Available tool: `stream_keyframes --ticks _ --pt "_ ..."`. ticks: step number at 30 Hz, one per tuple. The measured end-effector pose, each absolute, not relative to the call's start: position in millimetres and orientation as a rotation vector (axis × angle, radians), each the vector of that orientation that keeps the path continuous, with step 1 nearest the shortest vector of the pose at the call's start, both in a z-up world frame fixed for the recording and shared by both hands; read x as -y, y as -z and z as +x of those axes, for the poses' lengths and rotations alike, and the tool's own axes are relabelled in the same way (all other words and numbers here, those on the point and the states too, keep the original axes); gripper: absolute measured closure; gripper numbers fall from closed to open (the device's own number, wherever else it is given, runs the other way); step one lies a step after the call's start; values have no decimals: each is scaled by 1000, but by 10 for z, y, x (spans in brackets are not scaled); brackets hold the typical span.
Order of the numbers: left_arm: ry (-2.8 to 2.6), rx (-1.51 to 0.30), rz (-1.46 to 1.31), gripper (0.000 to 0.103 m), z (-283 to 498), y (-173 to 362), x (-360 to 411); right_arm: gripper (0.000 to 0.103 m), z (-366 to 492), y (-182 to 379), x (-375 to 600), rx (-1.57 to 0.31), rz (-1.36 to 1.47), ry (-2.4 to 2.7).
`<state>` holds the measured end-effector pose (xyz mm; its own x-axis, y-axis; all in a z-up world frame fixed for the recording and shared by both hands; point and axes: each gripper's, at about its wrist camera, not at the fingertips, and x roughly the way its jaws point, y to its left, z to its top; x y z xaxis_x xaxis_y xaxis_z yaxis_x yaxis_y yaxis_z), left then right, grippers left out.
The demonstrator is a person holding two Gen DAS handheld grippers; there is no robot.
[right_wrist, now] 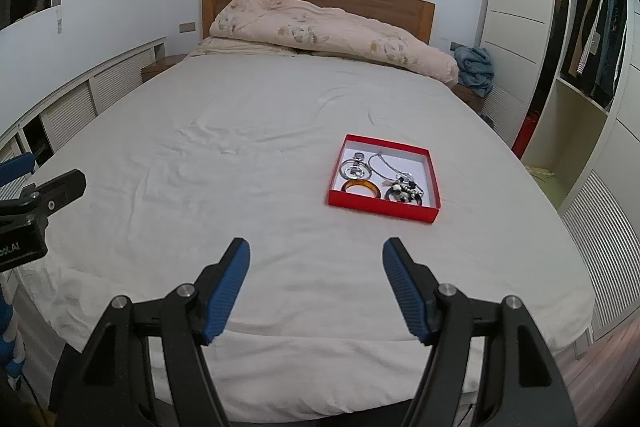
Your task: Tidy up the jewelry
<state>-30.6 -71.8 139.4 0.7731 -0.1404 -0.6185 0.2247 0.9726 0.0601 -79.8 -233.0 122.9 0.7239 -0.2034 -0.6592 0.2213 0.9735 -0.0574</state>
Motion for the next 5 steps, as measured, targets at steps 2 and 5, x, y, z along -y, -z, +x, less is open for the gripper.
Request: stream_keyframes --ticks 2,5 --pt "196 -655 137 2 -315 -1395 719 36 -803 -1229 2334 -722 28 236" --pt "194 -650 139 1 -326 -1402 715 36 -804 -1231 2344 -720 31 238"
